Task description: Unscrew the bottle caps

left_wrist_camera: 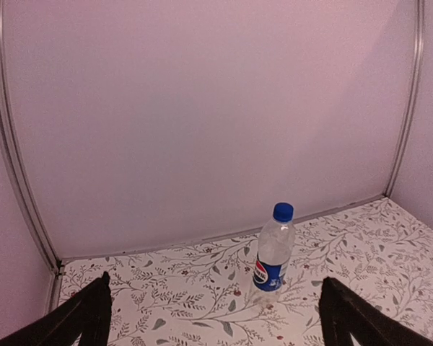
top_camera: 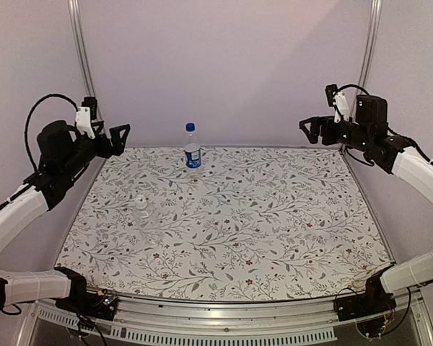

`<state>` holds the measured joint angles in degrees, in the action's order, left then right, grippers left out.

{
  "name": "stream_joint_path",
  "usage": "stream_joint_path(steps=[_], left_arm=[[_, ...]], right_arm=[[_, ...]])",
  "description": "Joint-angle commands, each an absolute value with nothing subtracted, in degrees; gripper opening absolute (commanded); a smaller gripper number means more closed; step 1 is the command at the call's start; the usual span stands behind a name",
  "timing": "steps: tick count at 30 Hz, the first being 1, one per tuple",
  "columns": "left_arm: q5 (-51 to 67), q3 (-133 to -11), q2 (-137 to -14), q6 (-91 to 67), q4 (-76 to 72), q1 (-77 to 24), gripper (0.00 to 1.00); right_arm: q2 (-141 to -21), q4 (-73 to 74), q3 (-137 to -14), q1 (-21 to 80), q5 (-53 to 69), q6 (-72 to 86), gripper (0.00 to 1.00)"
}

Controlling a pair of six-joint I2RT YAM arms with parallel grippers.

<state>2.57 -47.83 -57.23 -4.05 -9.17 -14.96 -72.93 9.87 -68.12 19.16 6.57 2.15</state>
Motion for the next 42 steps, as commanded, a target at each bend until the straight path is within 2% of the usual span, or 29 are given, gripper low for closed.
stream_joint_path(steps=[1, 15, 30, 42], left_arm=[[3.53, -47.42, -57.00, -3.74, -10.04, -15.73, 1.00], [4.34, -49.70, -60.22, -4.57, -7.17, -16.09, 1.00], [4.13, -70.56, -79.98, -3.99, 11.17, -21.78, 1.00], [9.23, -97.14, -103.30, -3.41, 24.10, -23.81, 1.00]], right_arm=[[-72.26, 9.05, -67.31, 19.62, 5.93, 2.22, 0.99], [-70.81, 11.63, -67.97, 19.56, 4.64, 2.54, 0.99], [-69.81, 14.19, -66.83, 19.58, 5.33, 2.63, 0.99], [-68.56, 14.56, -64.25, 19.58, 6.67, 3.60, 0.99]])
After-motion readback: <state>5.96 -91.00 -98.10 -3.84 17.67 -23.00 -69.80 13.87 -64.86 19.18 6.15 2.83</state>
